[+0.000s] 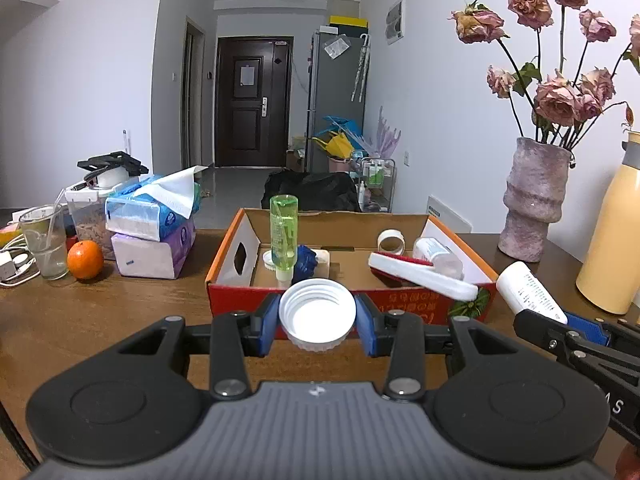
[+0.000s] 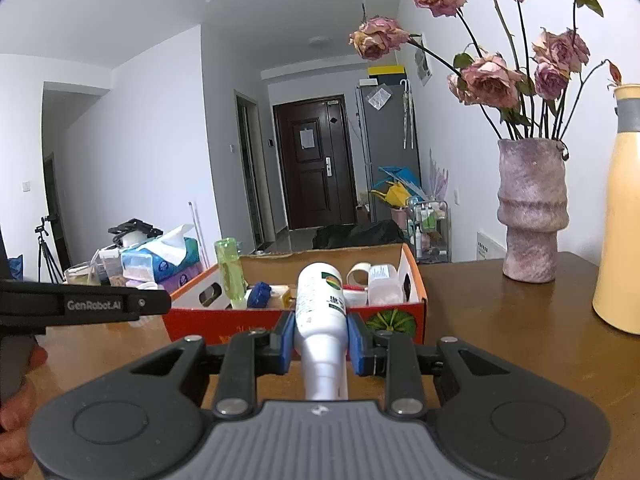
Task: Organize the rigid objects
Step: 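Carry the white cap and spray bottle over the cardboard box, then lower into the box and open both grippers to drop cap and spray bottle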
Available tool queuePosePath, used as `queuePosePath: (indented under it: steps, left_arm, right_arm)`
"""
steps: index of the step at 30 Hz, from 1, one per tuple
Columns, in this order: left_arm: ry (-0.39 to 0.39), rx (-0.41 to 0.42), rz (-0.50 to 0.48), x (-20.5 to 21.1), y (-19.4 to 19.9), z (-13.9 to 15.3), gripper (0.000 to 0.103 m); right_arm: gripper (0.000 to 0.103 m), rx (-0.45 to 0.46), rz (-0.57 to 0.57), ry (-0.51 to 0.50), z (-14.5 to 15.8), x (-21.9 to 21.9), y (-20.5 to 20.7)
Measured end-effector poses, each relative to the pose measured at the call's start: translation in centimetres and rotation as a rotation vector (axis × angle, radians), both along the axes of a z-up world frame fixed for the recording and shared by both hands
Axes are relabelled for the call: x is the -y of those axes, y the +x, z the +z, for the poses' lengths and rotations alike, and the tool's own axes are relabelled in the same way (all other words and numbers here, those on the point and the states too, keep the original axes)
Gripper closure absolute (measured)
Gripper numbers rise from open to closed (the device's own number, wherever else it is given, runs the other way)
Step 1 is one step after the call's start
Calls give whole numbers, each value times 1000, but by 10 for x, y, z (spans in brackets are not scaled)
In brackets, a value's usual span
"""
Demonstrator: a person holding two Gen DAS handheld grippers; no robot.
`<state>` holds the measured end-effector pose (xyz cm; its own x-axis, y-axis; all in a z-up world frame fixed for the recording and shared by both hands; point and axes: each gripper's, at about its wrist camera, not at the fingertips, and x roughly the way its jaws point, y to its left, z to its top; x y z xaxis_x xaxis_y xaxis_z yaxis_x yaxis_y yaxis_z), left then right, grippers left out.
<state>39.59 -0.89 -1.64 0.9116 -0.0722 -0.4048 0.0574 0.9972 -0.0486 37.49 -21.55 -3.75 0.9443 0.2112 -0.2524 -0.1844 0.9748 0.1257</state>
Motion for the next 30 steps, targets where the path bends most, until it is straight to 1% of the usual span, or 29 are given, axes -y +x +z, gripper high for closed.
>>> queuePosePath:
  steps: [16,30]
  left_arm:
    - [-2,21,36,13,36,8,62]
    - [-6,38,53,17,69,13,62]
  right_arm:
    - [76,22,10,-1,12,-1,36]
    - [76,20,20,0,17,-2,74]
